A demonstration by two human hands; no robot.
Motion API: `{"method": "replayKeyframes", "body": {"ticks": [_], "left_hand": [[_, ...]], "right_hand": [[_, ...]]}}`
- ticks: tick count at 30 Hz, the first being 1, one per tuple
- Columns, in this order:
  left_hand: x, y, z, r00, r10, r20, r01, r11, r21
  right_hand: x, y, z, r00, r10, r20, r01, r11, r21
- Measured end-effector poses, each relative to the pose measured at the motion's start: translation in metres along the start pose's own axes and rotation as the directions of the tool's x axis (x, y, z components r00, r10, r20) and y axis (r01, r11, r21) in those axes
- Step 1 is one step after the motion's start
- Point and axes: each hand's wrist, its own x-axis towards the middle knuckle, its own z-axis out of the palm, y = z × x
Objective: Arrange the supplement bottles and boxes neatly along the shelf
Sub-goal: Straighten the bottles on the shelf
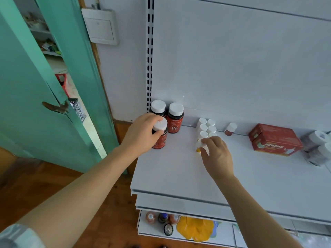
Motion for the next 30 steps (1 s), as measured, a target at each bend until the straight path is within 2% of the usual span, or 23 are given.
{"method": "replayKeyframes", "body": {"ticks": [10,18,30], "left_hand": [[0.007,-0.006,0.001,1.0,-0.002,-0.017,0.002,0.999,0.038],[0.014,-0.009,-0.001,1.0,0.019,0.0,-0.019,0.997,0.07],[0.019,-0.009,-0.004,1.0,0.013,0.028,-0.016,0.996,0.091]], "right_hand": [[-0.002,-0.007,-0.001,1.0,0.012,-0.016,-0.013,0.999,-0.042],[0.008,-0.03,-0.003,0.992,-0.125,-0.035,0.125,0.992,-0.011],[0.006,-0.046,-0.003,0.989,-0.145,-0.014,0.145,0.989,-0.002]]}}
